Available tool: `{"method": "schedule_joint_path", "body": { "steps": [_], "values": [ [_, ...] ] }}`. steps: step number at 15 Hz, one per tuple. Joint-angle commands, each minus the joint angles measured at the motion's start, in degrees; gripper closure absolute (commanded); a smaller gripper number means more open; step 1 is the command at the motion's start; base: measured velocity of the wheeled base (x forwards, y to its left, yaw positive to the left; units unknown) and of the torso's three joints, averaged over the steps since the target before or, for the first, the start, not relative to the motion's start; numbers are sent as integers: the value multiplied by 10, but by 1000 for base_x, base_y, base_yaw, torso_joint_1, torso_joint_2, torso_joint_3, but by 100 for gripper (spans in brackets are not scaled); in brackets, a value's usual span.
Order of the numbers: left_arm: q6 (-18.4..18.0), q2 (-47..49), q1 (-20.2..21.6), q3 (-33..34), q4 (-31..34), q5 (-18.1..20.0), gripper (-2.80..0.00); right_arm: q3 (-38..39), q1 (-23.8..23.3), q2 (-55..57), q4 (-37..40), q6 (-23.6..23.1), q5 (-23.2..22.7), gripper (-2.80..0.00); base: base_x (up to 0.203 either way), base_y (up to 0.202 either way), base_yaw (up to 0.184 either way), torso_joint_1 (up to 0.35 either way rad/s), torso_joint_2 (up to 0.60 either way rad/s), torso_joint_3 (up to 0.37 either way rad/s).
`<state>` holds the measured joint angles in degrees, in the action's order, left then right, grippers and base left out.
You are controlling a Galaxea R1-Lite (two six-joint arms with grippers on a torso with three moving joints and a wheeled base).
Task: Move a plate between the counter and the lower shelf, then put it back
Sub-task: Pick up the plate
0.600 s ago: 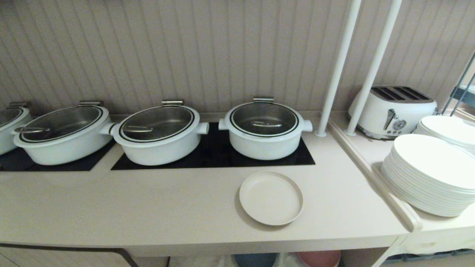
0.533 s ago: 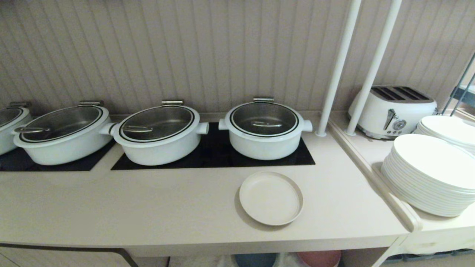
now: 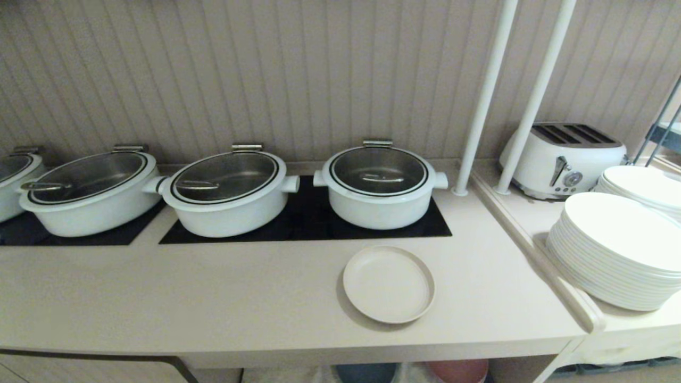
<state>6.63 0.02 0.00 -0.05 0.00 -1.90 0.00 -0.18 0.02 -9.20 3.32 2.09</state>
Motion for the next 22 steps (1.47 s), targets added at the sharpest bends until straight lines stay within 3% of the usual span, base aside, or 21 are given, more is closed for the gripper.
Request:
{"method": "schedule_joint_path", "body": {
  "steps": [1,6,13,22],
  "values": [
    [0,0,0,0,0,0,0,0,0,0,-1,-2,0,0,0,0,0,0,0,0],
    [0,0,0,0,0,0,0,-2,1,0,9,-9,-11,0,0,0,0,0,0,0],
    [0,0,0,0,0,0,0,-180,0,55,170,-10,-55,0,0,0,0,0,0,0],
    [0,0,0,0,0,0,0,-363,0,342,318,-11,-81,0,0,0,0,0,0,0]
  ]
}}
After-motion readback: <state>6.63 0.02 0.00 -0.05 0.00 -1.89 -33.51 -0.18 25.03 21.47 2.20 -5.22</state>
